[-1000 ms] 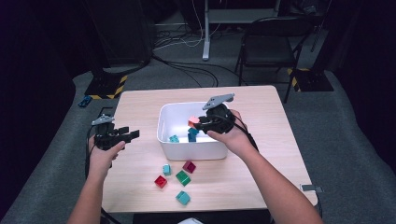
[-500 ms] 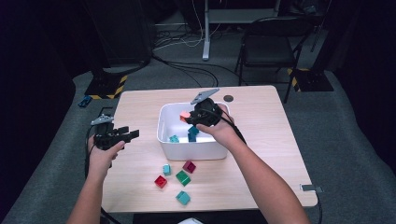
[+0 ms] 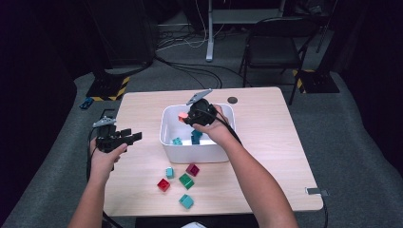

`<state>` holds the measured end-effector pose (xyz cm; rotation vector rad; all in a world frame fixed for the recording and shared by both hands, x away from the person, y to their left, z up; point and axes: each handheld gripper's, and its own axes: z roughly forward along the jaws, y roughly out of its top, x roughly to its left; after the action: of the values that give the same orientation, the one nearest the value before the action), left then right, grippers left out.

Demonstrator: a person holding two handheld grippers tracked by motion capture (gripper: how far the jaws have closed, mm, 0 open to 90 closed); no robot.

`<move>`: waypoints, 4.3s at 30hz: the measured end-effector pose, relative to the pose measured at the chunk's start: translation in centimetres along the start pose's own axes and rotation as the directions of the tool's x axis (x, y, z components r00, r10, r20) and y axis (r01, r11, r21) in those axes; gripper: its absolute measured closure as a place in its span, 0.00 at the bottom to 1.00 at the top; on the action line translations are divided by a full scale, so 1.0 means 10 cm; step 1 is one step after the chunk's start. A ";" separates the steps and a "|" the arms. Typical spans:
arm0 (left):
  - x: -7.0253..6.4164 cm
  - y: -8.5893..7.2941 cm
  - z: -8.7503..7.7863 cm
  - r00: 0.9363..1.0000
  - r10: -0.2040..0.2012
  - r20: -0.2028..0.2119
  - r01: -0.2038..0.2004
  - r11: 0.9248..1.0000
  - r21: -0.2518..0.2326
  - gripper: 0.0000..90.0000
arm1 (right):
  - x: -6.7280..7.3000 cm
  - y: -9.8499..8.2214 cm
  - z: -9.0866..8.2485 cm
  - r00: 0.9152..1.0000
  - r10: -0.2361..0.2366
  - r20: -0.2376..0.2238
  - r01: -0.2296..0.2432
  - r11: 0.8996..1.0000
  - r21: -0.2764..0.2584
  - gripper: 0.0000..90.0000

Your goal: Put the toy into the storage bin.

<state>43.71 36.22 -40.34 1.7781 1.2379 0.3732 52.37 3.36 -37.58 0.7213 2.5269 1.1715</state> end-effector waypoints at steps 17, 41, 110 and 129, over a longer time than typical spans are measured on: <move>0.02 0.00 0.00 1.000 -0.002 0.003 0.002 1.000 -0.003 0.43 | -0.08 -0.01 0.22 1.000 0.002 0.007 -0.002 0.999 0.046 0.67; 0.01 0.00 0.00 1.000 0.000 -0.004 0.000 1.000 -0.003 0.43 | 0.22 0.03 -0.59 0.998 -0.053 -0.035 0.050 0.997 -0.061 0.62; 0.01 -0.02 0.01 1.000 0.001 -0.012 -0.001 1.000 0.003 0.43 | 1.15 -1.27 -0.10 0.988 -0.040 -0.151 0.044 0.999 0.020 0.59; 0.00 -0.02 0.01 1.000 0.002 -0.012 -0.002 1.000 0.004 0.43 | 1.25 -1.42 0.18 0.989 -0.008 -0.150 0.016 0.999 0.049 0.57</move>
<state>43.69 36.22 -40.54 1.7831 1.2456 0.3833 37.98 3.44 -50.02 0.6512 2.6886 1.2050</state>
